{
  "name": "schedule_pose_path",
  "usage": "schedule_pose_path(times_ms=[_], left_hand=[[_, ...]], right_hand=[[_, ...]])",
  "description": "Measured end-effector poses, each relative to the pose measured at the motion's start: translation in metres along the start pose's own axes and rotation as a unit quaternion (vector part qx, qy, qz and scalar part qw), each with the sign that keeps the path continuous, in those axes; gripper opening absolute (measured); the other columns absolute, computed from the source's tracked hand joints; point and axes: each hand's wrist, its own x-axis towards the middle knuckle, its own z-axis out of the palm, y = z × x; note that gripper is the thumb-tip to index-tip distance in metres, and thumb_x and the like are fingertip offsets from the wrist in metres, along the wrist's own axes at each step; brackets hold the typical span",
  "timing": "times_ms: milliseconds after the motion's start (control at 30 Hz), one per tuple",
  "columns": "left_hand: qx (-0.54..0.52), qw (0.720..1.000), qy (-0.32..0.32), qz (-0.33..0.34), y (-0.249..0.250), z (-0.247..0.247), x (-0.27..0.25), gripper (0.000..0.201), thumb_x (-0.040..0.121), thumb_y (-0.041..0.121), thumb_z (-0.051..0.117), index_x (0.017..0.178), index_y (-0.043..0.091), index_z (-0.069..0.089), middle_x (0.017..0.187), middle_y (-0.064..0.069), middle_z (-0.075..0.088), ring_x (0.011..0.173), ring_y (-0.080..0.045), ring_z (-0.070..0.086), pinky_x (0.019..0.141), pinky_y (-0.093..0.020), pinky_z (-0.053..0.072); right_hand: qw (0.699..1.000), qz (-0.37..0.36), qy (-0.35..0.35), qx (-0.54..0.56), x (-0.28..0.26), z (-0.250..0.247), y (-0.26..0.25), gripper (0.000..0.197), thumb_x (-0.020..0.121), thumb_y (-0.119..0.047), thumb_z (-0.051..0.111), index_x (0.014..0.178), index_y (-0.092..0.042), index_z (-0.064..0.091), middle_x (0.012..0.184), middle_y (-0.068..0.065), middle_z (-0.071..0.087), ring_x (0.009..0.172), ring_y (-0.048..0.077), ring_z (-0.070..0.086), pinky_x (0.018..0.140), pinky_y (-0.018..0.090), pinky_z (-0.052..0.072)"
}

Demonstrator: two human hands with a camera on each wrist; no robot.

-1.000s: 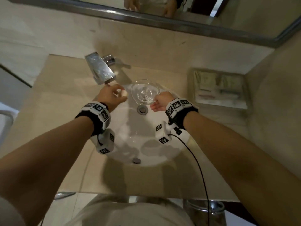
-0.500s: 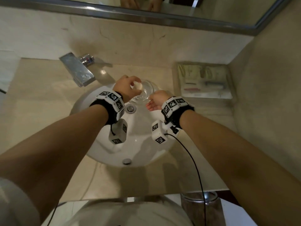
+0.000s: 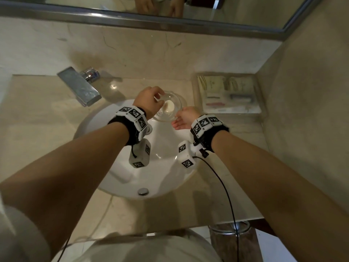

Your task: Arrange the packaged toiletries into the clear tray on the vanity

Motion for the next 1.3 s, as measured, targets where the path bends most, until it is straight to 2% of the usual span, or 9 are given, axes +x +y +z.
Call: schedule_pose_path(times_ms=[233, 367, 567, 800, 967, 1067, 1133, 1200, 1300], left_hand=[[-0.010, 0.999, 0.035, 0.007, 0.014, 0.000, 0.012, 0.023, 0.089, 0.011, 0.051, 0.109, 0.009, 0.062, 0.107, -0.012, 0.064, 0.096, -0.027, 0.060, 0.083, -0.031, 0.046], [-0.014, 1.000, 0.014, 0.004, 0.024, 0.007, 0.022, 0.021, 0.088, 0.012, 0.051, 0.105, 0.009, 0.064, 0.103, -0.013, 0.066, 0.096, -0.030, 0.061, 0.081, -0.030, 0.047], [-0.011, 1.000, -0.004, -0.001, 0.042, 0.020, 0.035, 0.022, 0.089, 0.012, 0.050, 0.106, 0.008, 0.064, 0.103, -0.014, 0.066, 0.096, -0.031, 0.061, 0.082, -0.032, 0.047], [-0.013, 1.000, -0.009, -0.010, 0.048, 0.029, 0.039, 0.021, 0.089, 0.012, 0.050, 0.103, 0.009, 0.065, 0.106, -0.012, 0.066, 0.099, -0.029, 0.060, 0.086, -0.033, 0.048], [-0.004, 1.000, -0.008, -0.028, 0.046, 0.026, 0.034, 0.021, 0.089, 0.012, 0.050, 0.103, 0.009, 0.065, 0.106, -0.012, 0.066, 0.099, -0.029, 0.060, 0.086, -0.033, 0.048], [-0.004, 0.999, 0.009, -0.030, 0.043, 0.023, 0.030, 0.021, 0.088, 0.013, 0.051, 0.103, 0.009, 0.065, 0.105, -0.012, 0.067, 0.098, -0.030, 0.061, 0.087, -0.034, 0.048], [-0.001, 0.999, 0.014, -0.036, 0.043, 0.020, 0.027, 0.020, 0.088, 0.014, 0.052, 0.102, 0.009, 0.066, 0.104, -0.012, 0.067, 0.097, -0.031, 0.061, 0.087, -0.034, 0.049], [0.002, 0.999, 0.023, -0.040, 0.043, 0.018, 0.024, 0.021, 0.089, 0.014, 0.051, 0.103, 0.009, 0.065, 0.105, -0.012, 0.067, 0.097, -0.030, 0.061, 0.086, -0.034, 0.049], [0.004, 0.998, 0.027, -0.053, 0.046, 0.014, 0.014, 0.022, 0.089, 0.014, 0.051, 0.105, 0.009, 0.065, 0.107, -0.012, 0.066, 0.096, -0.031, 0.061, 0.086, -0.035, 0.048]], right_hand=[[0.997, -0.003, 0.037, 0.071, 0.000, -0.045, -0.004, 0.027, 0.099, -0.006, 0.038, 0.073, -0.004, 0.044, 0.068, 0.012, 0.051, 0.058, 0.019, 0.051, 0.046, 0.023, 0.050], [0.982, -0.026, 0.129, 0.135, -0.002, -0.091, -0.006, 0.025, 0.099, -0.004, 0.040, 0.075, -0.004, 0.049, 0.034, 0.002, 0.057, 0.030, 0.009, 0.056, 0.033, 0.020, 0.048], [0.968, -0.018, 0.168, 0.187, 0.003, -0.149, -0.003, 0.039, 0.102, -0.004, 0.020, 0.068, -0.006, 0.039, 0.026, 0.000, 0.052, 0.019, 0.005, 0.047, 0.036, 0.018, 0.043], [0.935, 0.008, 0.247, 0.254, 0.025, -0.182, 0.004, 0.035, 0.102, -0.007, 0.024, 0.071, -0.005, 0.041, 0.066, 0.009, 0.049, 0.041, 0.015, 0.054, 0.021, 0.015, 0.035], [0.946, 0.005, 0.219, 0.238, 0.037, -0.193, 0.011, 0.037, 0.100, -0.004, 0.022, 0.068, -0.008, 0.041, 0.026, 0.002, 0.049, 0.017, 0.008, 0.041, 0.028, 0.014, 0.034], [0.954, -0.005, 0.206, 0.219, 0.036, -0.194, 0.014, 0.039, 0.100, -0.005, 0.021, 0.067, -0.009, 0.039, 0.041, 0.003, 0.053, 0.035, 0.007, 0.048, 0.042, 0.018, 0.046], [0.955, -0.008, 0.211, 0.209, 0.036, -0.195, 0.016, 0.037, 0.101, -0.006, 0.024, 0.068, -0.007, 0.041, 0.051, 0.004, 0.054, 0.043, 0.010, 0.052, 0.035, 0.019, 0.046], [0.953, -0.011, 0.217, 0.211, 0.031, -0.196, 0.015, 0.035, 0.101, -0.008, 0.028, 0.069, -0.006, 0.042, 0.049, 0.006, 0.056, 0.032, 0.011, 0.056, 0.029, 0.018, 0.044], [0.964, -0.014, 0.195, 0.181, 0.030, -0.198, 0.020, 0.032, 0.101, -0.017, 0.035, 0.070, -0.010, 0.042, 0.059, 0.004, 0.056, 0.029, 0.005, 0.055, 0.048, 0.025, 0.050]])
